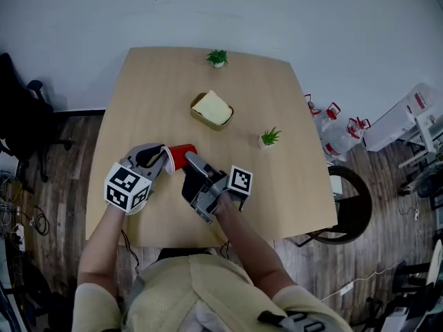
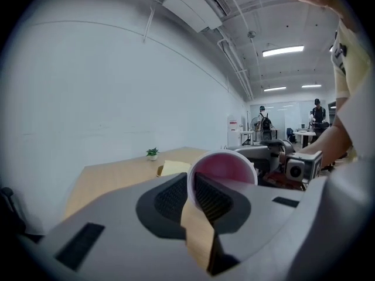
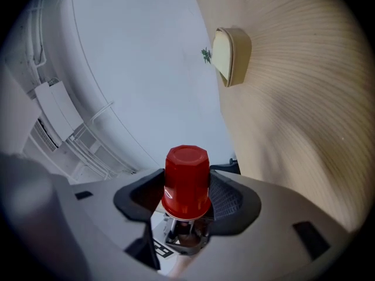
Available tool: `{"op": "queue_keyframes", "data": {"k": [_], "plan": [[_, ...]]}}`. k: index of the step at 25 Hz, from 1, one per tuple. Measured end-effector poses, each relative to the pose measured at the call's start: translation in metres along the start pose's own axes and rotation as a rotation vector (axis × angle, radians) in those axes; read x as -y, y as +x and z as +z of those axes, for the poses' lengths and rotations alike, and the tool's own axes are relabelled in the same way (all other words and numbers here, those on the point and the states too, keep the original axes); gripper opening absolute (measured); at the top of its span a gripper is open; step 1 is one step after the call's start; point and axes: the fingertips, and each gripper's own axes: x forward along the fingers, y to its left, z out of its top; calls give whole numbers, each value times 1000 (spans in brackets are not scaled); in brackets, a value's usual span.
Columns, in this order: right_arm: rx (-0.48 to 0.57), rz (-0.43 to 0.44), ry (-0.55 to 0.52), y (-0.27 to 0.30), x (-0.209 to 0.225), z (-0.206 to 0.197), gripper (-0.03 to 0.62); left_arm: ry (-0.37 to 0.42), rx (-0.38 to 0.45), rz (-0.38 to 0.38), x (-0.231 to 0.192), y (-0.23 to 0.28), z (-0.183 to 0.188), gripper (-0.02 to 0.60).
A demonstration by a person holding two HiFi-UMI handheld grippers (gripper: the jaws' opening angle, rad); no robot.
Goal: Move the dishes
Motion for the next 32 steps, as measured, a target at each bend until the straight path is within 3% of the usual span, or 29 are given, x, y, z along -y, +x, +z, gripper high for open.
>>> {"op": "queue_keyframes", "data": {"k": [5, 13, 17, 23, 27, 32], "plan": [[72, -69, -94, -15, 7, 19, 231, 52, -49, -26, -3, 14, 1, 28], [82, -124, -196, -31, 7, 29, 215, 15, -181, -72, -15, 37, -9, 26], [46, -182, -277, -43, 11, 25, 215, -10, -315, -99, -21, 49, -20, 28], [-65, -252, -427, -48, 17, 5, 196, 24, -517, -126, -22, 65, -33, 28], [-130, -290, -496, -50, 21, -11, 177, 31, -671, -104, -36, 72, -43, 28], [-174, -333, -535, -59, 28, -21, 169, -19, -861, -77, -61, 71, -62, 28]]}}
